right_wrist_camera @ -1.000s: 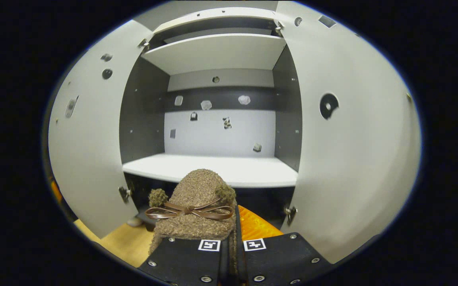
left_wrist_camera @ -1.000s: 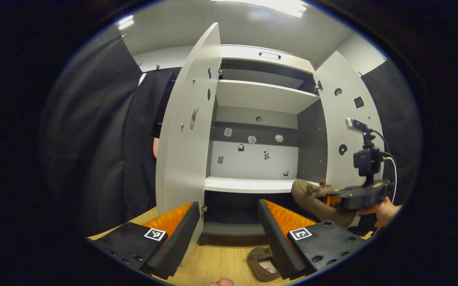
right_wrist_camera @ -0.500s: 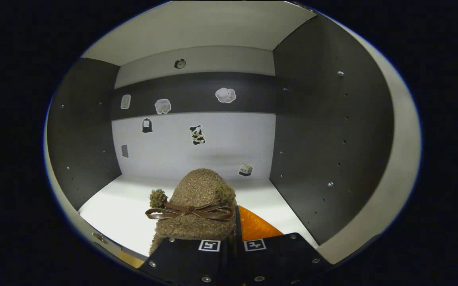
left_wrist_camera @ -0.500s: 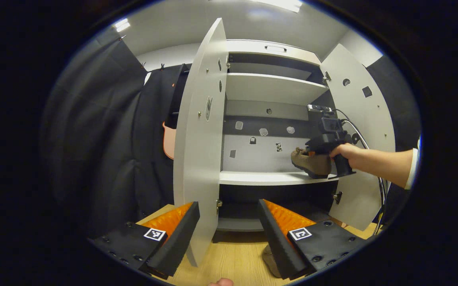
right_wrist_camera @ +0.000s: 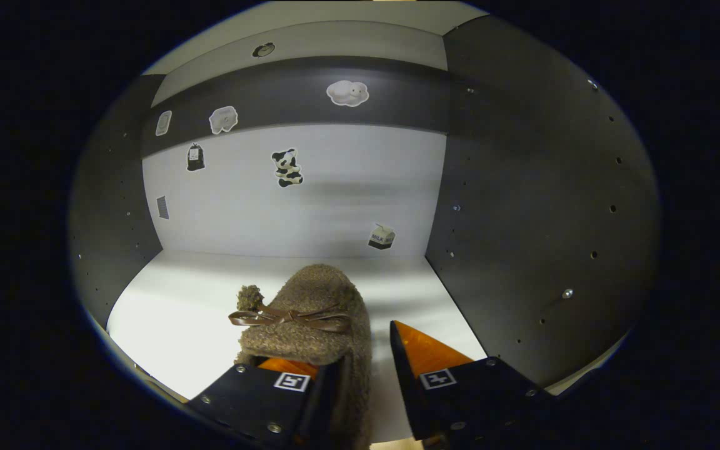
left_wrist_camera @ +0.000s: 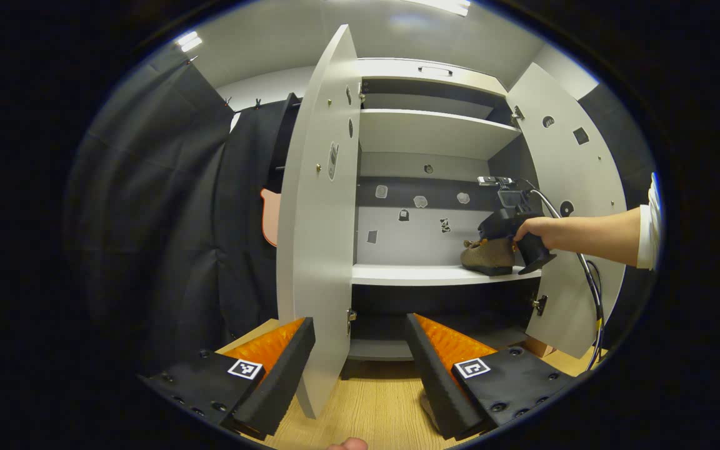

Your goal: Grab one shoe with the right hand and put it into the shoe cabinet, grab the other shoe with the left hand and put it into the shoe cabinet; then close the right door with the right hand and the left door with the left hand.

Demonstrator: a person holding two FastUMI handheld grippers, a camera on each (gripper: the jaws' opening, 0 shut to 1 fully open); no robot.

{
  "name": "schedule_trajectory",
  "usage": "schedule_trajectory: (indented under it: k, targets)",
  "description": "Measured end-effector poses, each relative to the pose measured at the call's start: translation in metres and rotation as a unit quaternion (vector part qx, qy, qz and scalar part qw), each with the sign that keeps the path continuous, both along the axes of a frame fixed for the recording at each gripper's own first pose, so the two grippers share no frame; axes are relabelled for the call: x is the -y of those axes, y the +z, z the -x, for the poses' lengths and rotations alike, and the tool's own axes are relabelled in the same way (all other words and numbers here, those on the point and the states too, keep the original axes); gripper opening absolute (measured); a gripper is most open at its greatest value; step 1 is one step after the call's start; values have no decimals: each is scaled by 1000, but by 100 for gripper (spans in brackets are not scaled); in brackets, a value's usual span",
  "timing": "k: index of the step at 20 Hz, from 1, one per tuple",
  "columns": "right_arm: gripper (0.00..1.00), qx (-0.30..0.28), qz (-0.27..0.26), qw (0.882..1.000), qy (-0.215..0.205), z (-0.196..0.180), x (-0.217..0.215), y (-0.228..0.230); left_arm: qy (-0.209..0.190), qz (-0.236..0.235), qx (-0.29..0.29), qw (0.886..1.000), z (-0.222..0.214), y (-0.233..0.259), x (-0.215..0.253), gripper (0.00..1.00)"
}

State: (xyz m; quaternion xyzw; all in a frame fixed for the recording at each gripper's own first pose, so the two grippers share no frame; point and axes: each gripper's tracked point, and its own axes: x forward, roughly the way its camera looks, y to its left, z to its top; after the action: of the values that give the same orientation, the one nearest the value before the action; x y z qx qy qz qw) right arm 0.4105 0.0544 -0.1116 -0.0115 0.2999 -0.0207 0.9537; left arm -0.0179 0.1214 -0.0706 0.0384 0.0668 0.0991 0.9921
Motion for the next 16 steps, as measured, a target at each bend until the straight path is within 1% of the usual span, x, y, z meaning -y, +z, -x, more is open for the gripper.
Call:
schedule_trajectory:
  k: [1, 2, 3, 4, 5, 6, 7, 8, 10, 13, 14, 15, 16]
  targets:
    - [56, 0, -3, 1000, 3, 3, 1, 4, -2, -4, 0, 1000, -1, 1, 1, 97]
    - [69, -5, -12, 1000, 9, 8, -1, 7, -6, -6, 4, 1000, 0, 3, 3, 97]
    - [76, -4, -21, 1000, 15, 17, -2, 12, -11, -7, 9, 1000, -1, 6, 5, 94]
    - [87, 1, -24, 1000, 14, 25, 2, 19, -13, -9, 12, 1000, -2, 7, 6, 96]
    - [84, 9, -28, 999, 17, 33, 2, 28, -15, -12, 13, 1000, -2, 9, 7, 96]
    - [93, 14, -31, 999, 23, 44, 0, 37, -17, -14, 13, 1000, -3, 9, 8, 96]
    - [93, 20, -35, 999, 30, 53, -3, 46, -19, -12, 13, 1000, -3, 9, 10, 99]
    - [93, 33, -40, 998, 39, 63, -8, 58, -22, -9, 14, 1000, -2, 9, 12, 96]
    - [93, 67, -43, 995, 56, 82, -13, 81, -28, -2, 12, 1000, -2, 7, 16, 96]
    - [93, 115, -47, 990, 70, 113, -18, 111, -32, 9, 5, 999, -2, 3, 22, 97]
    - [93, 124, -52, 988, 75, 126, -20, 119, -34, 14, 3, 999, -1, 1, 26, 99]
    - [93, 135, -56, 986, 78, 137, -20, 124, -38, 18, -1, 999, -1, -1, 30, 99]
    - [93, 147, -58, 984, 81, 150, -19, 130, -41, 22, -5, 999, -2, -4, 33, 97]
